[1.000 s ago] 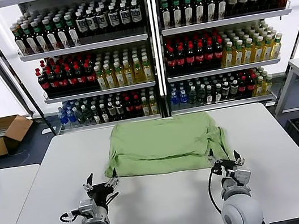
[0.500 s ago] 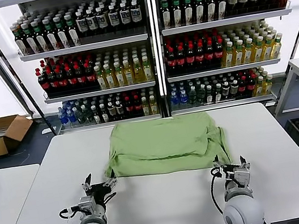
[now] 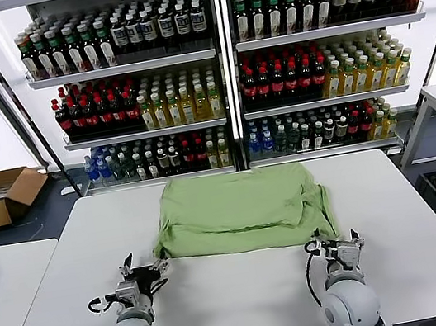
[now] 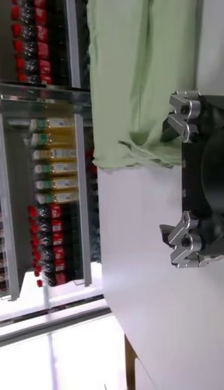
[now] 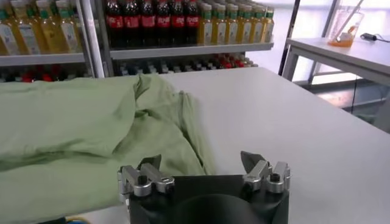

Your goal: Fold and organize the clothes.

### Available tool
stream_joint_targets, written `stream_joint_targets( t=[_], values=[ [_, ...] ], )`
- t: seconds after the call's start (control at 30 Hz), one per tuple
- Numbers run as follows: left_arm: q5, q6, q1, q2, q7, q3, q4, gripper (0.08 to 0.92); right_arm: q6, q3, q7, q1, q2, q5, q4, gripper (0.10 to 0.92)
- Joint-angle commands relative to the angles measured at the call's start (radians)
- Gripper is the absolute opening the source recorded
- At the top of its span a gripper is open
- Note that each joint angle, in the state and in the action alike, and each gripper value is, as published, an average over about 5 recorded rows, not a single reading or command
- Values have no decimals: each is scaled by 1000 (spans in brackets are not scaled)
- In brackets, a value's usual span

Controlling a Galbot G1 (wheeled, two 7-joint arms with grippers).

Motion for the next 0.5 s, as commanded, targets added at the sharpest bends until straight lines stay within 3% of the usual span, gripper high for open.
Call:
stream_joint_targets(
  t=[0.03, 0.3, 0.5],
  values=[
    [0, 4, -14, 7, 3, 3, 17, 823, -5, 1, 1, 5, 5, -4, -23, 823],
    [-109, 56, -8, 15, 35, 30, -103, 823, -9, -1, -6, 3, -3, -4, -2, 823],
    [-140, 120, -41, 36, 63, 38, -82, 823, -18, -6, -10, 12, -5, -7, -2, 815]
  ],
)
